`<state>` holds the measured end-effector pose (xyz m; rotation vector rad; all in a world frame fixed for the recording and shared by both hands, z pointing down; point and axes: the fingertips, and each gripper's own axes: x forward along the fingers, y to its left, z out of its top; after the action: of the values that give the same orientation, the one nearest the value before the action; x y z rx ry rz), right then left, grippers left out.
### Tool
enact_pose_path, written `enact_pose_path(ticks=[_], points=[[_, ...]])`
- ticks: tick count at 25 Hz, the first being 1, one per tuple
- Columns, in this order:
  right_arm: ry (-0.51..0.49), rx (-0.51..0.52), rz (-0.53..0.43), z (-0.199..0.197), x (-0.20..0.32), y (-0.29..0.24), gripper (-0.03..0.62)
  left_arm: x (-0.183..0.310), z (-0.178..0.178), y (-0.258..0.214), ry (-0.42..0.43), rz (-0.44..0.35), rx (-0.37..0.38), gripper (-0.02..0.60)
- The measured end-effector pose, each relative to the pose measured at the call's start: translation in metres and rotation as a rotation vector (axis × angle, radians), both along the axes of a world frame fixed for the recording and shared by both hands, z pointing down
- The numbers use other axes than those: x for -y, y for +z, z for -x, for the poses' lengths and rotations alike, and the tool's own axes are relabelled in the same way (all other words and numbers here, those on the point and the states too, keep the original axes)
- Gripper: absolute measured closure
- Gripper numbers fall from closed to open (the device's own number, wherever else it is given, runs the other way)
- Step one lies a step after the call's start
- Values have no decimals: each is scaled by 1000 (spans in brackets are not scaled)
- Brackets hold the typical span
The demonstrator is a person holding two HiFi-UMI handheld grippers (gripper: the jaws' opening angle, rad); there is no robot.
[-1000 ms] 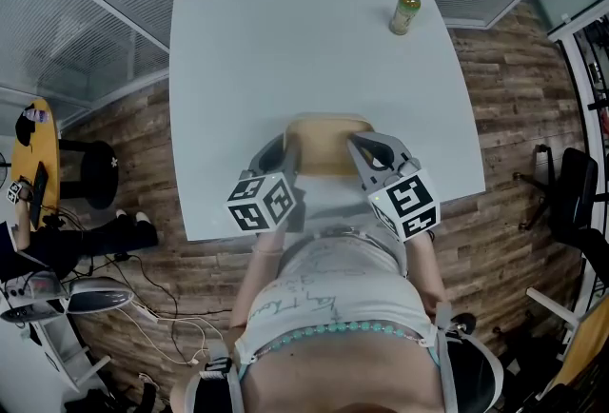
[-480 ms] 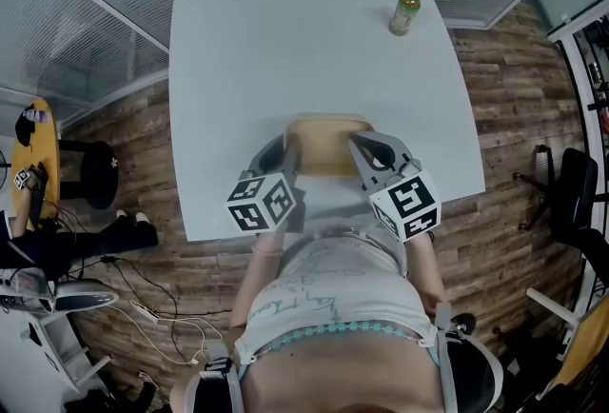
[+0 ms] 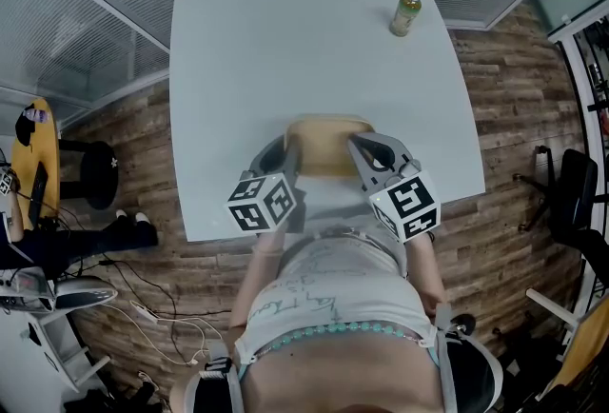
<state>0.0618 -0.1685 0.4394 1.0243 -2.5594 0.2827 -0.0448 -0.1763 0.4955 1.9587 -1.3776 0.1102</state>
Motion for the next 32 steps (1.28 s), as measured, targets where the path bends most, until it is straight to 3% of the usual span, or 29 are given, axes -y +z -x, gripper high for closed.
enact_pose_path(ticks=[32], points=[[-15,-36,27,1,0,7,594,2,-1,2,15,6,9,520]])
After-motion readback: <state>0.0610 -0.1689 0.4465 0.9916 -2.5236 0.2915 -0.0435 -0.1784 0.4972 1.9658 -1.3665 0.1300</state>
